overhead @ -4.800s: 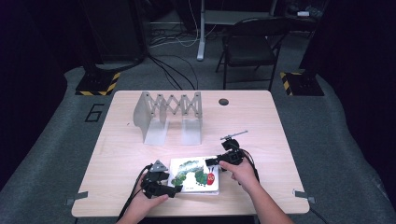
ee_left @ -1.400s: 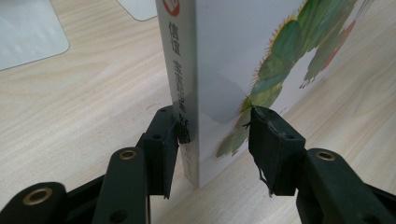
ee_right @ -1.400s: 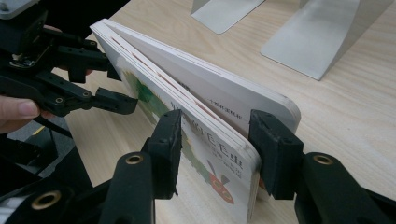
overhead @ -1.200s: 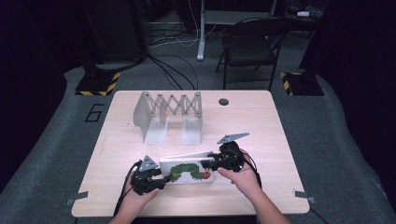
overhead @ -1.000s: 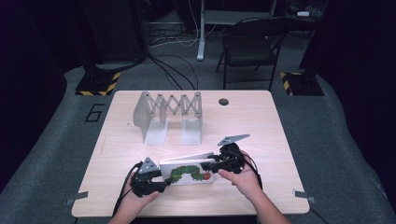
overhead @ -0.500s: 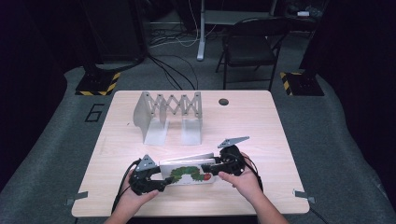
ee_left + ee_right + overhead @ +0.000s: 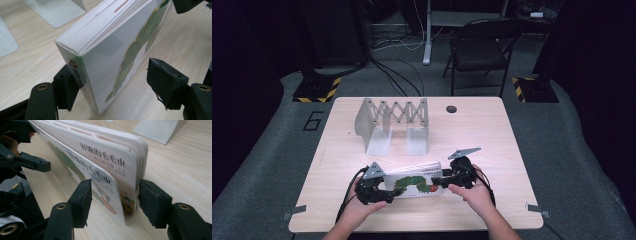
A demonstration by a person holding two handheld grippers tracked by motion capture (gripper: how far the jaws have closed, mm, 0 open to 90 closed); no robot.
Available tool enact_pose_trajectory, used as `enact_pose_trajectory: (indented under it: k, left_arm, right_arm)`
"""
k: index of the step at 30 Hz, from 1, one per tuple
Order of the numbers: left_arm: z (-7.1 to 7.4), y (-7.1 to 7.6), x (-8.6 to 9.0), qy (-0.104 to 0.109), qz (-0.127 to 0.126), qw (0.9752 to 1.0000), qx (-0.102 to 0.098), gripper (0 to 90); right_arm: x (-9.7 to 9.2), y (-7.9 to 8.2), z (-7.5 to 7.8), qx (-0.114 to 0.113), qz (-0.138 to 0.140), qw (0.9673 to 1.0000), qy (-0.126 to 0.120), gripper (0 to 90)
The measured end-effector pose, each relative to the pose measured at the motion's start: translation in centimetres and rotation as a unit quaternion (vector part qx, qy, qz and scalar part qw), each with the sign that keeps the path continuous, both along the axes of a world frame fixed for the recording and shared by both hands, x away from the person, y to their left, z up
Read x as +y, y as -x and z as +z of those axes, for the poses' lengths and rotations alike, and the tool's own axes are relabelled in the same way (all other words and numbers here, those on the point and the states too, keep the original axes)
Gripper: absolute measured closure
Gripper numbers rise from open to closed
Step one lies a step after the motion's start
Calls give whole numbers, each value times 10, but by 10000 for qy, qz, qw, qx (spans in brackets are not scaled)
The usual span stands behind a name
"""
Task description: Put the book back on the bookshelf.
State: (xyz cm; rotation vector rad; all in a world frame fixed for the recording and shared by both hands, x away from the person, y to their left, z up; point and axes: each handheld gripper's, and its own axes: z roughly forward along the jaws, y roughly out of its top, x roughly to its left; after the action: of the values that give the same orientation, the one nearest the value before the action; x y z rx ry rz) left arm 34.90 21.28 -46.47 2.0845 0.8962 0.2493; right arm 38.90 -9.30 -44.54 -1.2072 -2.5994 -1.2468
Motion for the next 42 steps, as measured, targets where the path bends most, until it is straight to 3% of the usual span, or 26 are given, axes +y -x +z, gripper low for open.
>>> enact_pose_trajectory:
  k: [7,18,26,30,36,39,42]
  left_arm:
    - [2,-4,-1,7,16,10000,-41,310]
    - [14,5,-3,1,-268,9985,-482,484]
    - [17,6,-6,-68,-341,9988,-358,533]
    - [18,4,-7,-133,-397,9984,-378,541]
    - [21,-1,-15,-233,-502,9977,-399,544]
    - [25,-5,-17,-357,-591,9972,-294,545]
    - [25,-7,-18,-273,-586,9977,-181,548]
  right_arm:
    - [-4,-4,-9,43,-106,9999,116,434]
    - [-2,-5,-18,159,-27,9996,248,433]
    - [-1,-7,-22,169,-7,9993,342,439]
    - [-2,-8,-22,241,-77,9992,317,439]
    - [-3,-10,-22,159,-79,9993,328,442]
    - [-4,-10,-23,168,-74,9993,321,439]
    - [-4,-10,-23,165,-110,9994,294,439]
